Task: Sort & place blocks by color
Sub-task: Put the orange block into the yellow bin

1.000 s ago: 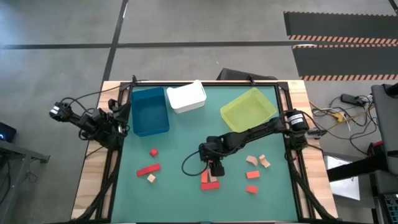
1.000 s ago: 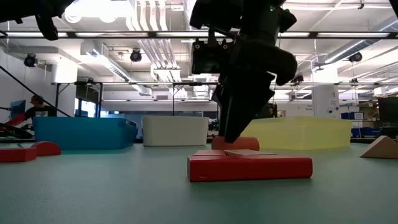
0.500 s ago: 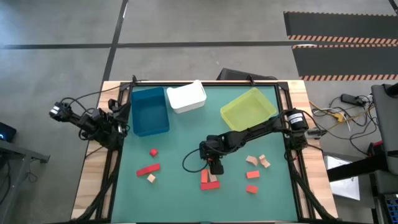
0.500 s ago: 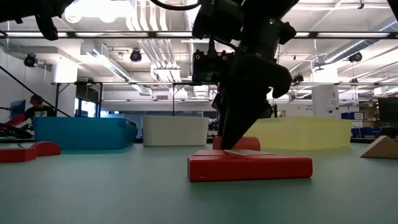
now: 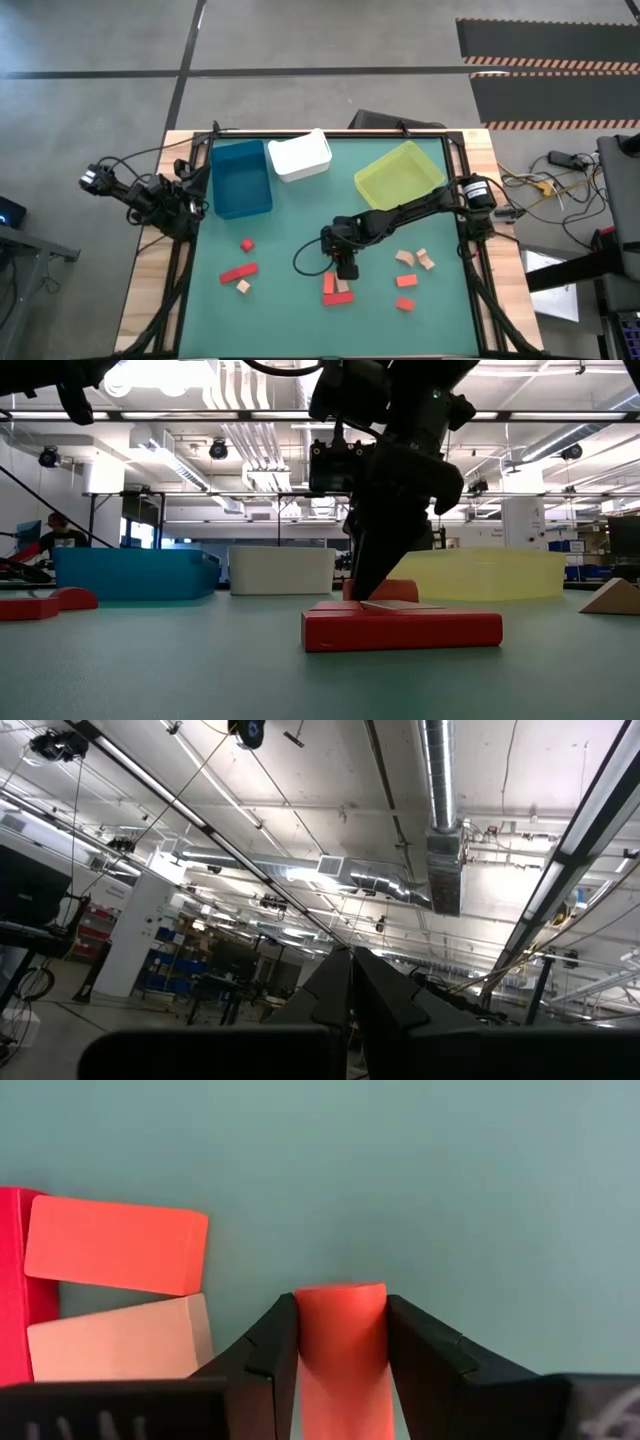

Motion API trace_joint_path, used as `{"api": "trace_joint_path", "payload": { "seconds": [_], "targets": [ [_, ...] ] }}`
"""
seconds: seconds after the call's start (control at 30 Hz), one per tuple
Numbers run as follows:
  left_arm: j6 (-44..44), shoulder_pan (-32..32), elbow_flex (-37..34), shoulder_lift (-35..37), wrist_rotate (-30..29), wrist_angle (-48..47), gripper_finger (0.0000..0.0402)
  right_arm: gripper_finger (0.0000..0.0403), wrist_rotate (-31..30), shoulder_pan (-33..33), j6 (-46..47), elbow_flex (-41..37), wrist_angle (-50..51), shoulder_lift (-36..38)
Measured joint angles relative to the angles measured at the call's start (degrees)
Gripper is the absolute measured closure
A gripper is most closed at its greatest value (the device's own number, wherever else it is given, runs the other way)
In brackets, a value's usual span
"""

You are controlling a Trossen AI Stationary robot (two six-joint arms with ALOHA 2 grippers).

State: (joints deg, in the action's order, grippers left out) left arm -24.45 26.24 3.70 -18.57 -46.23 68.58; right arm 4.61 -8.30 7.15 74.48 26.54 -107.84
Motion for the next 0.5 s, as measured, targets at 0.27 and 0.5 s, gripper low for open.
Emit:
{"api": "trace_joint_path", "payload": {
  "seconds": [0.27,0.5],
  "targets": [
    [-0.01,0.00,0.00,0.00,-0.29,0.00,0.0402,0.0286,-6.14,1.63,5.37,1.74,5.43,2.64],
    [0.00,0.00,0.00,-0.02,-0.25,-0.02,0.0402,0.0286,-9.99,5.21,11.30,5.80,10.80,6.77]
  ]
}}
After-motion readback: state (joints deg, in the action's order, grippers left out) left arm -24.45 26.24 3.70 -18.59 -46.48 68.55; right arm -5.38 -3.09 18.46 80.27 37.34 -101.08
